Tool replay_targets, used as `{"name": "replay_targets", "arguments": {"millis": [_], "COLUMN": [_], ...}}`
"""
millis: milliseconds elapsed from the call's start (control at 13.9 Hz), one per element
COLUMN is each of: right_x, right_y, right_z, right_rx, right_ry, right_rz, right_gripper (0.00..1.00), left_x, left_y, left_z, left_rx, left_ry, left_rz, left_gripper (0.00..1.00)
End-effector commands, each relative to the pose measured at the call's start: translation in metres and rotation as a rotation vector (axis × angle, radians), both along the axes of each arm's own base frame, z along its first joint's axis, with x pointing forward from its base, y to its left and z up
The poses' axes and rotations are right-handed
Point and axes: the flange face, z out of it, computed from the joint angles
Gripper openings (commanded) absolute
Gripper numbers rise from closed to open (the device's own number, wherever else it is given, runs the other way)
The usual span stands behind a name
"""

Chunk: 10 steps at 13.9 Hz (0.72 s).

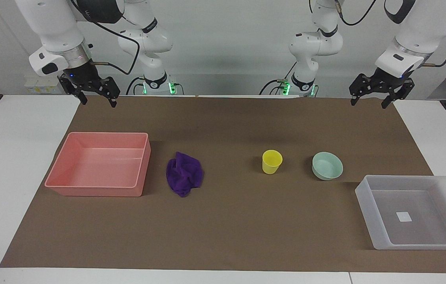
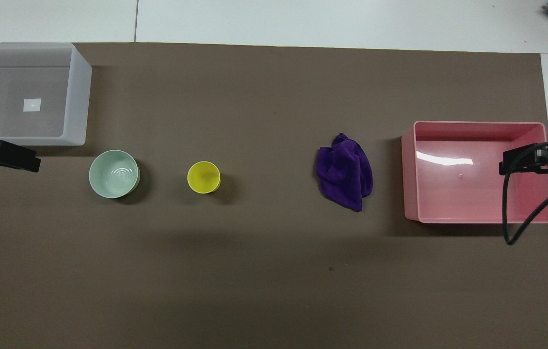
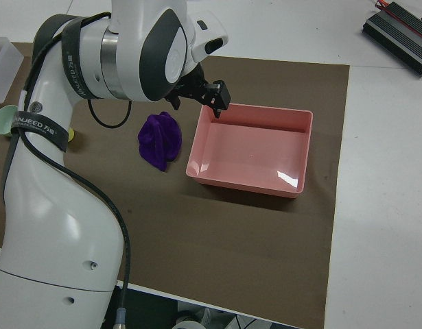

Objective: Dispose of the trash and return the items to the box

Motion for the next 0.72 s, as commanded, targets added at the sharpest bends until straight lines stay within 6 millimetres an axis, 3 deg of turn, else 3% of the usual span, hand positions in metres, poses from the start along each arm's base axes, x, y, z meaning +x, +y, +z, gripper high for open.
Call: {"name": "replay_targets", "arguments": {"millis": [0,646], "right_x": [-0.0012,-0.0012], "right_y": [-0.0032,-0.0033], "right_z": [0.0031,0.0031], "right_rx": [0.005,0.005], "right_ry": [0.015,0.015], "right_rz": [0.017,0.017], "right_gripper": [1.0,1.0], "left_x": [-0.0073,-0.0086], "left_y": [-0.0015,-0.0014], "left_z": [0.0007,0.0002], "left_rx": [0.007,0.008], "left_ry": [0.0,0.008], "left_rz": [-0.002,0.005], "left_gripper": [1.0,1.0]}}
